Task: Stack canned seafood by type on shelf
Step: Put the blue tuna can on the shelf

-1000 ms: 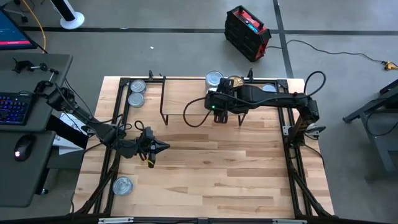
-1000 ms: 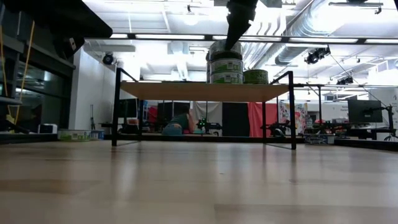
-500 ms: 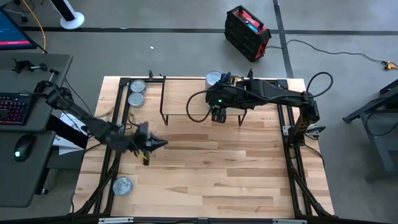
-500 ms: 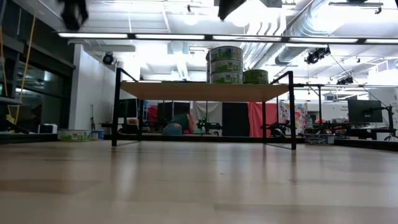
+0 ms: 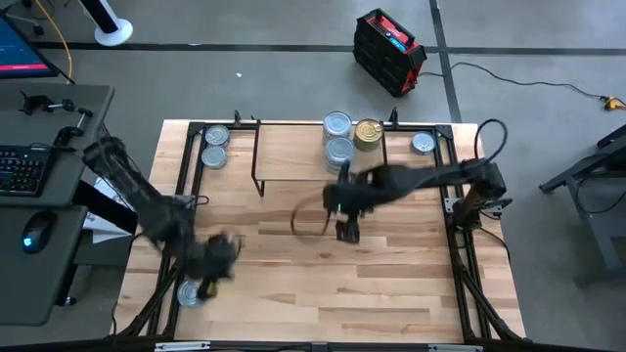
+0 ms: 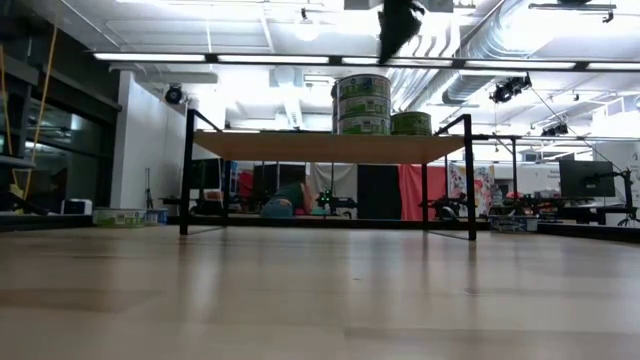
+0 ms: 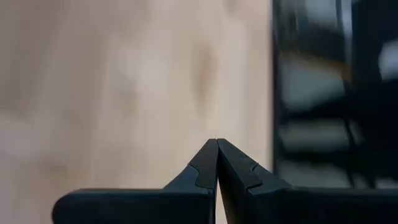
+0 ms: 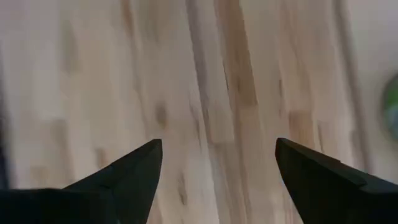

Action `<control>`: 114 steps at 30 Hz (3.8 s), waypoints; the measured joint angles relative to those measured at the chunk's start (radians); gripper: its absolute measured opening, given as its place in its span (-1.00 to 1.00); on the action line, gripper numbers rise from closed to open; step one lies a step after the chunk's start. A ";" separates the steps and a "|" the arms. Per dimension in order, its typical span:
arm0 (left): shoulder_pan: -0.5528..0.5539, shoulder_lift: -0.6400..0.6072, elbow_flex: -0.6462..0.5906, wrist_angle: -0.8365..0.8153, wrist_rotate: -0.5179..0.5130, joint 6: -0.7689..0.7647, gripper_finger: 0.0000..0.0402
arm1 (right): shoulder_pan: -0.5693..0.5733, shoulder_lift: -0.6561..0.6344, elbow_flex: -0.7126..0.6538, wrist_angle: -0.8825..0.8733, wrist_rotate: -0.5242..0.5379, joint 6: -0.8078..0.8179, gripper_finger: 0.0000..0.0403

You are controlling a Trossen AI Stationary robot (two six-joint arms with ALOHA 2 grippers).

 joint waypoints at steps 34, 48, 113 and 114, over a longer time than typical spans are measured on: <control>-0.060 0.467 0.000 0.055 -0.142 -0.393 -1.00 | 0.269 -0.088 -0.447 0.317 0.025 0.302 -1.00; 0.390 0.400 0.090 0.380 -0.039 0.288 -1.00 | 0.269 -0.141 -0.447 0.370 0.061 0.266 -1.00; 0.162 0.346 -0.352 0.743 -0.194 0.181 -1.00 | 0.173 0.374 -0.103 0.762 0.078 -0.042 -1.00; 0.162 0.338 -0.352 0.713 -0.194 0.158 -1.00 | 0.169 0.374 -0.090 0.748 0.077 -0.063 -1.00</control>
